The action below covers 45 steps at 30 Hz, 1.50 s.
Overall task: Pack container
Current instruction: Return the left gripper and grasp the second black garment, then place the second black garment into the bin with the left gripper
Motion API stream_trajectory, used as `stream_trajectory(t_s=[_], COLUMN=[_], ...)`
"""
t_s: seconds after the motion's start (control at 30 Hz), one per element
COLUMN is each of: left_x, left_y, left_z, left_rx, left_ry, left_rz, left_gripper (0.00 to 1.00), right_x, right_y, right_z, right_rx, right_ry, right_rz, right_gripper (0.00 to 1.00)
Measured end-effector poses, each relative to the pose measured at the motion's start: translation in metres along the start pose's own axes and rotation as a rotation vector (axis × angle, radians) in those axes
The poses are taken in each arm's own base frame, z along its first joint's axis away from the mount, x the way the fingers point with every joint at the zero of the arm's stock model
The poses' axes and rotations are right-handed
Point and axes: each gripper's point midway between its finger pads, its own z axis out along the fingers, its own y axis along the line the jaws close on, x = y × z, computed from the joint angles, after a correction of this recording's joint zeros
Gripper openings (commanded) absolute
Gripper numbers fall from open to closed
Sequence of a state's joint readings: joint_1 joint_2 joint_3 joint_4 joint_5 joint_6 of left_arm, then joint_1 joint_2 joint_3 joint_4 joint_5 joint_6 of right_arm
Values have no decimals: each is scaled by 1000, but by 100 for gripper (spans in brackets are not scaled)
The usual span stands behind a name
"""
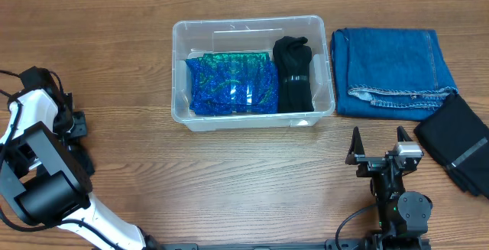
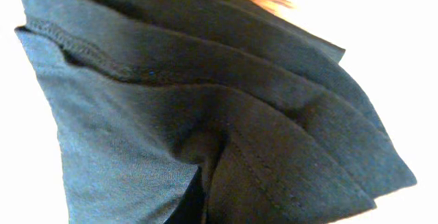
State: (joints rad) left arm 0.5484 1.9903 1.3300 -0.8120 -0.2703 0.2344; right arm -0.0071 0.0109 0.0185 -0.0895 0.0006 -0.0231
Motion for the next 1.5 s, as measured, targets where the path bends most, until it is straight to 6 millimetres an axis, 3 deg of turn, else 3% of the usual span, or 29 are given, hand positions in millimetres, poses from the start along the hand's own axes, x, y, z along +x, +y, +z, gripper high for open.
stream_trajectory(t_s=[0.13,0.23,0.37,0.4,0.5,0.63,0.73,0.83,0.9,1.0,1.13,1.17,1.2,1.27,1.5], left_x=[-8,-35,-78,-89,-103,-110,-106,-98,-90,-74,-45,-44,-31,-18,2], left_y=[-22,-53,-98,-112,-145,-187,-217,-246,-267,-295,-348,-352,-384,-414,-487], left_z=[-10,-41,-117,-147,-215,-309,-364,-407,-424,-431,-439,-439,-433,-419,-337], left_rx=[83,197,340,381,467,569,638,713,752,764,764,767,755,738,656], left_ry=[-13,-65,-186,-233,-339,-512,-617,-698,-720,-701,-685,-682,-665,-625,-437], left_rz=[-68,-62,0,31,100,166,198,208,222,227,254,247,280,304,313], left_gripper=[4,4,4,4,4,4,4,4,4,4,4,4,4,4,4], right_x=[0,0,0,0,0,0,0,0,0,0,0,0,0,0,0], right_y=[0,0,0,0,0,0,0,0,0,0,0,0,0,0,0], right_z=[0,0,0,0,0,0,0,0,0,0,0,0,0,0,0], right_rx=[0,0,0,0,0,0,0,0,0,0,0,0,0,0,0], right_ry=[0,0,0,2,2,0,0,0,0,0,0,0,0,0,1], right_rz=[0,0,0,0,0,0,0,0,0,0,0,0,0,0,0], right_gripper=[100,100,100,100,100,100,100,100,100,100,100,100,100,100,100])
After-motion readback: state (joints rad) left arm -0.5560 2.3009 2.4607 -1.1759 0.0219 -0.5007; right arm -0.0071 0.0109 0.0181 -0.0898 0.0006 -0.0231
